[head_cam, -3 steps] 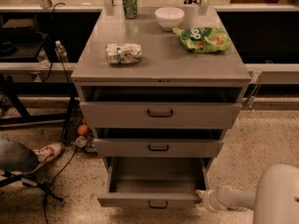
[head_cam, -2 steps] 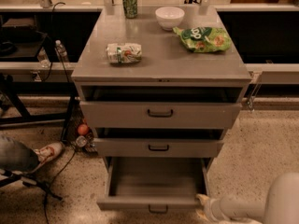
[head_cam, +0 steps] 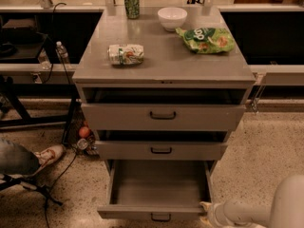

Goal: Open bottom drawer

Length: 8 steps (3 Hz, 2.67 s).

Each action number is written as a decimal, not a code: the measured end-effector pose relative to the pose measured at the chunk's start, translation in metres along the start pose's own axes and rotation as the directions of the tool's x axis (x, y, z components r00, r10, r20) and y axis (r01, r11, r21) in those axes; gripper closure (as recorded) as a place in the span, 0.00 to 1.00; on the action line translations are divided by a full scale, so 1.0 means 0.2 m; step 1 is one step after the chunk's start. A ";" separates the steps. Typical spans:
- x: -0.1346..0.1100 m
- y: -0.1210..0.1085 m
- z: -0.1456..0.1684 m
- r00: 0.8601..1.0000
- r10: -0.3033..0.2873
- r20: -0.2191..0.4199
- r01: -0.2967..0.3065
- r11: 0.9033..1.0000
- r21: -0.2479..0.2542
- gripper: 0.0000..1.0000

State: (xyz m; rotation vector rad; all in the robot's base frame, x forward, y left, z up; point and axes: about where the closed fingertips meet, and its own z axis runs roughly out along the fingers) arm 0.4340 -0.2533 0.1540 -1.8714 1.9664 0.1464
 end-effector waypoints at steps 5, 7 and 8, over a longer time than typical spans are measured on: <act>-0.02 0.15 -0.04 0.999 0.022 0.026 -0.022 0.999 -0.032 0.00; 0.00 -0.13 -0.39 0.992 0.006 0.123 -0.021 0.993 0.119 0.00; 0.06 -0.29 -0.54 0.988 0.025 0.152 -0.051 0.985 0.164 0.00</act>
Offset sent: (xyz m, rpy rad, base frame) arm -0.0299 0.0010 -0.0071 0.0207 0.0336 -0.0086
